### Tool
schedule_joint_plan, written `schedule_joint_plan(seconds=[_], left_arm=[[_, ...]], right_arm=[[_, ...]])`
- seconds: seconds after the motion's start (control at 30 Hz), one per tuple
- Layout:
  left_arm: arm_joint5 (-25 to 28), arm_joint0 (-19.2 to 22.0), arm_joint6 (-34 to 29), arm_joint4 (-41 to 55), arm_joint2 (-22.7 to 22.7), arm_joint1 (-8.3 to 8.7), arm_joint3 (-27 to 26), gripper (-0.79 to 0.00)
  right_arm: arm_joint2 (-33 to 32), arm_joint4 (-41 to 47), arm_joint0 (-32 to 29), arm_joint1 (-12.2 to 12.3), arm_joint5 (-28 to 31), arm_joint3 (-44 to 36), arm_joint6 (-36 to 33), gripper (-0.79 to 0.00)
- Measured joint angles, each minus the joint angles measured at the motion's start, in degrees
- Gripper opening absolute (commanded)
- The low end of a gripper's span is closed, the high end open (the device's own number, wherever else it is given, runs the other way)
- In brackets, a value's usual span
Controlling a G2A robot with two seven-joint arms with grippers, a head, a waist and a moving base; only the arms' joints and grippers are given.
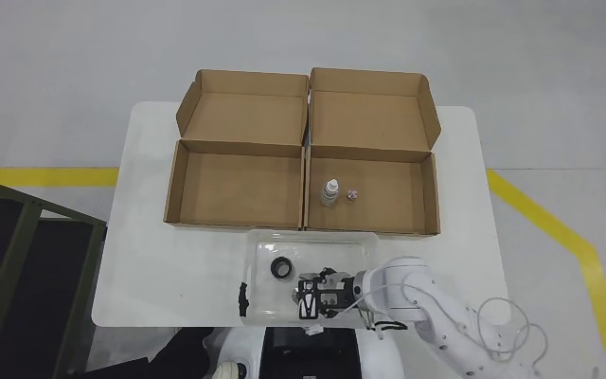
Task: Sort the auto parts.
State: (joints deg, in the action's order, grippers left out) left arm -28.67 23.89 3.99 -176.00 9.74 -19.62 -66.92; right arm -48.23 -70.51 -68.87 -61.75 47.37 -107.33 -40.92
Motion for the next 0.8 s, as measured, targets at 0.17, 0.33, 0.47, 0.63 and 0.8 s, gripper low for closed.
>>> schedule_joint_plan(seconds=[0.17,0.33,0.47,0.63,0.8], left_arm=[[0.0,0.0,0.0,0.0,0.0,0.0,0.0,0.0],[0.0,0.0,0.0,0.0,0.0,0.0,0.0,0.0],[0.0,0.0,0.0,0.0,0.0,0.0,0.0,0.0],[0.0,0.0,0.0,0.0,0.0,0.0,0.0,0.0],[0.0,0.0,0.0,0.0,0.0,0.0,0.0,0.0]], right_arm=[[1.57,-0.04,0.9,-0.31,-0.3,1.0,0.1,-0.385],[2.7,-0.37,1.56,-0.54,-0.71,1.3,0.64,-0.409],[3.36,-0.58,1.96,-0.68,-1.04,1.53,0.95,-0.428],[4.01,-0.75,2.5,-0.82,-1.37,2.16,1.2,-0.486],[4.27,-0.97,2.99,-0.93,-2.02,2.65,1.34,-0.597]])
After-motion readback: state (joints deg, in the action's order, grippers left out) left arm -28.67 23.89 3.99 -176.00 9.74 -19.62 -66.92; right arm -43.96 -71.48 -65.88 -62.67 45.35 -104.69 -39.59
